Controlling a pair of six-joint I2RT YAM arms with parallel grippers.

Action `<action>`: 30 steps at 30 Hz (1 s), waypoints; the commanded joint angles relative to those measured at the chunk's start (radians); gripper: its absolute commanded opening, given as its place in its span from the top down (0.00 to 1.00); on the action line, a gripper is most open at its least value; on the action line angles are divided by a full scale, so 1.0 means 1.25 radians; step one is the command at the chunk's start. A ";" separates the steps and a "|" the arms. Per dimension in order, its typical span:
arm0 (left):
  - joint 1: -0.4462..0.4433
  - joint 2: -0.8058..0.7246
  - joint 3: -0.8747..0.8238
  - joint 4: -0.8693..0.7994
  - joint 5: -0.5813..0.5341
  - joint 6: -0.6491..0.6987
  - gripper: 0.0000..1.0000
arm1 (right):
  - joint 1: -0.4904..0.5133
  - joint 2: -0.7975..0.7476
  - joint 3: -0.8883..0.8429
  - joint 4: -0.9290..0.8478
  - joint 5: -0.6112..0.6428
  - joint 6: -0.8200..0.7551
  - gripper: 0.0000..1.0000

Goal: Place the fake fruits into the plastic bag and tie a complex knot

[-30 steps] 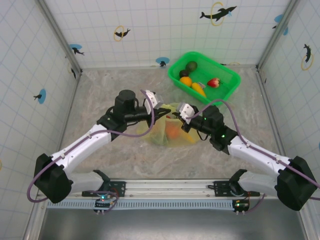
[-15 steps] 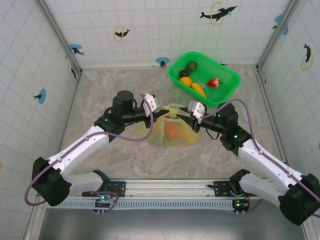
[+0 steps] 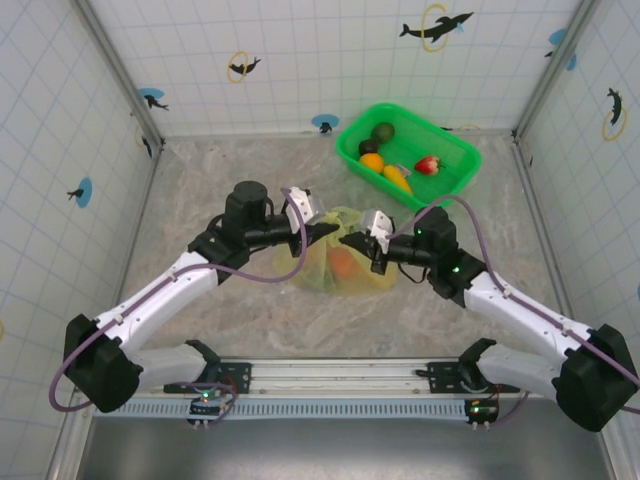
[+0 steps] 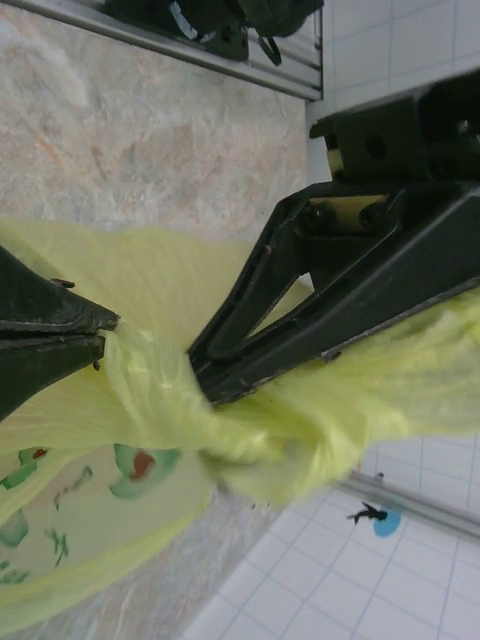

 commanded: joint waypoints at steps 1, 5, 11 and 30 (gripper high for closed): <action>0.001 -0.002 0.015 0.006 0.020 -0.018 0.65 | 0.014 0.022 0.018 0.030 0.040 -0.010 1.00; 0.002 0.006 0.022 -0.012 0.056 -0.028 0.61 | 0.023 0.041 0.023 0.027 0.118 -0.029 1.00; 0.002 0.026 0.049 -0.042 0.052 -0.033 0.65 | 0.029 0.041 0.023 0.054 0.170 -0.033 1.00; 0.001 0.031 0.070 -0.065 0.055 -0.006 1.00 | 0.059 0.022 -0.037 0.068 0.376 -0.204 0.33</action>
